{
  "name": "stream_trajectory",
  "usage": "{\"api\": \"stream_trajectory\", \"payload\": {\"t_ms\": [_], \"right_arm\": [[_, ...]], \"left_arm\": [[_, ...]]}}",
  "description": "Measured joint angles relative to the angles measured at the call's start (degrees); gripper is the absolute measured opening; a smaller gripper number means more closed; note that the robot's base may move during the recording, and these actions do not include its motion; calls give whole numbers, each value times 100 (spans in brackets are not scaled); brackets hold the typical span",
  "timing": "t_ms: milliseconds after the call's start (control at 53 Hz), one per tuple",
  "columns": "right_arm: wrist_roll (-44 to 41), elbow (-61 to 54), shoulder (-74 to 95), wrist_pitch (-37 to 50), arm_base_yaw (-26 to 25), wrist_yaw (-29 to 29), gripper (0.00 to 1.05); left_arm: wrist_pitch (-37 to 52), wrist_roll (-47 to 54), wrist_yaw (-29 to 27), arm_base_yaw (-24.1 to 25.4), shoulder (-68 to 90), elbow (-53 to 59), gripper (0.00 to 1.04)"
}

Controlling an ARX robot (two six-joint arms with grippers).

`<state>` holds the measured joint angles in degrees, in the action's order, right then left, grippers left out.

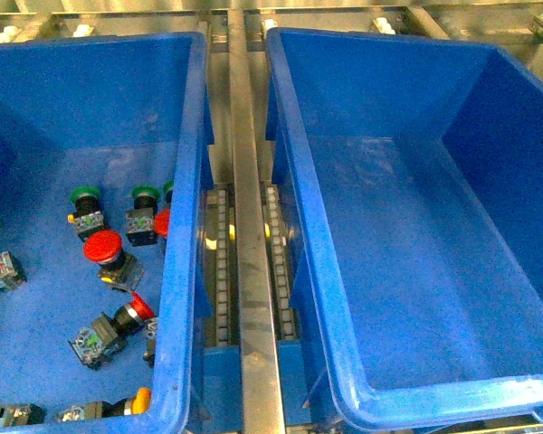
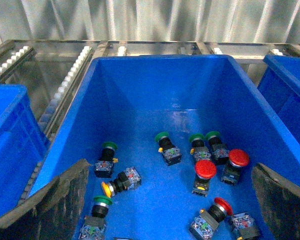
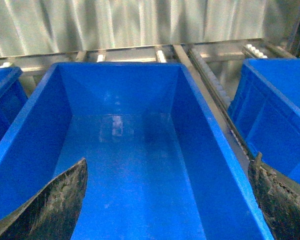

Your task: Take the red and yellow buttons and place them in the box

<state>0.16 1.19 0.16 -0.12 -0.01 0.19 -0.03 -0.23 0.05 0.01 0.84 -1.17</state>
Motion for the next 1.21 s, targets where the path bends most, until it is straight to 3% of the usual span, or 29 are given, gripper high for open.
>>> {"api": "stream_trajectory", "payload": {"t_ms": [1207], "right_arm": [[0, 2, -4, 0, 0, 11, 98]], "left_arm": [[2, 0, 13, 0, 0, 0, 97]]}}
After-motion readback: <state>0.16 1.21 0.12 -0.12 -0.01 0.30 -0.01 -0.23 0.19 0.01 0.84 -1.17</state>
